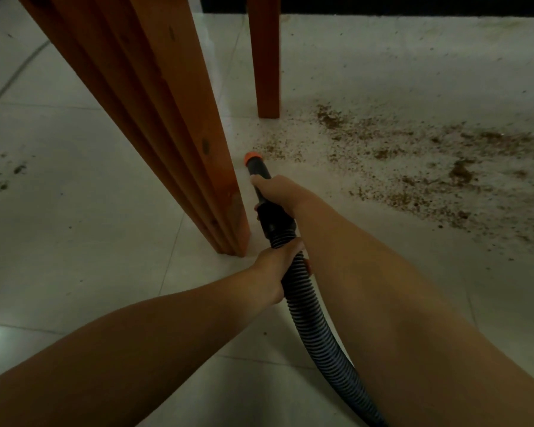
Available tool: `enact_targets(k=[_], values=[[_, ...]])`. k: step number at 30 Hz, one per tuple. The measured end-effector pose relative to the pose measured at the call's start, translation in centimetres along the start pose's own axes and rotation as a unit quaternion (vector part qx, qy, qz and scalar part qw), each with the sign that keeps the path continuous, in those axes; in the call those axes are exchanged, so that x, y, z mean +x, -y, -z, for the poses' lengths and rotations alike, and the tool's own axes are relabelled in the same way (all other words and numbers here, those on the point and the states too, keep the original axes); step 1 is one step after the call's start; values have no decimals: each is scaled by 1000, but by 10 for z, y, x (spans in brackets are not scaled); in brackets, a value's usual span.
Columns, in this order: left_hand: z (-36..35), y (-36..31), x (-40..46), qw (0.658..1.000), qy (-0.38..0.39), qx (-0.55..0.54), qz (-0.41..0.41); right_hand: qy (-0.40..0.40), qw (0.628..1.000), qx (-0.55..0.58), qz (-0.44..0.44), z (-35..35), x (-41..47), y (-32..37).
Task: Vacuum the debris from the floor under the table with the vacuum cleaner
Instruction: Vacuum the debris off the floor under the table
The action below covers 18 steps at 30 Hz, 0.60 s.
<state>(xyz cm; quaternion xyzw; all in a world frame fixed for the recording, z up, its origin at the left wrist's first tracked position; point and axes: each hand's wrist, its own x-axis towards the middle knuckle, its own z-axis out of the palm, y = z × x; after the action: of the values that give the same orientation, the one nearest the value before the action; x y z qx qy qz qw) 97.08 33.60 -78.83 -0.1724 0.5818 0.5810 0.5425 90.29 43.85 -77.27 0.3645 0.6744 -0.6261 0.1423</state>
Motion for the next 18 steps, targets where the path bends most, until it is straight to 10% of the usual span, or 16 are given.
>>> enact_targets(k=[18], values=[[-55, 10, -13, 997, 67, 22, 43, -87, 995, 19, -45, 71, -12, -28]])
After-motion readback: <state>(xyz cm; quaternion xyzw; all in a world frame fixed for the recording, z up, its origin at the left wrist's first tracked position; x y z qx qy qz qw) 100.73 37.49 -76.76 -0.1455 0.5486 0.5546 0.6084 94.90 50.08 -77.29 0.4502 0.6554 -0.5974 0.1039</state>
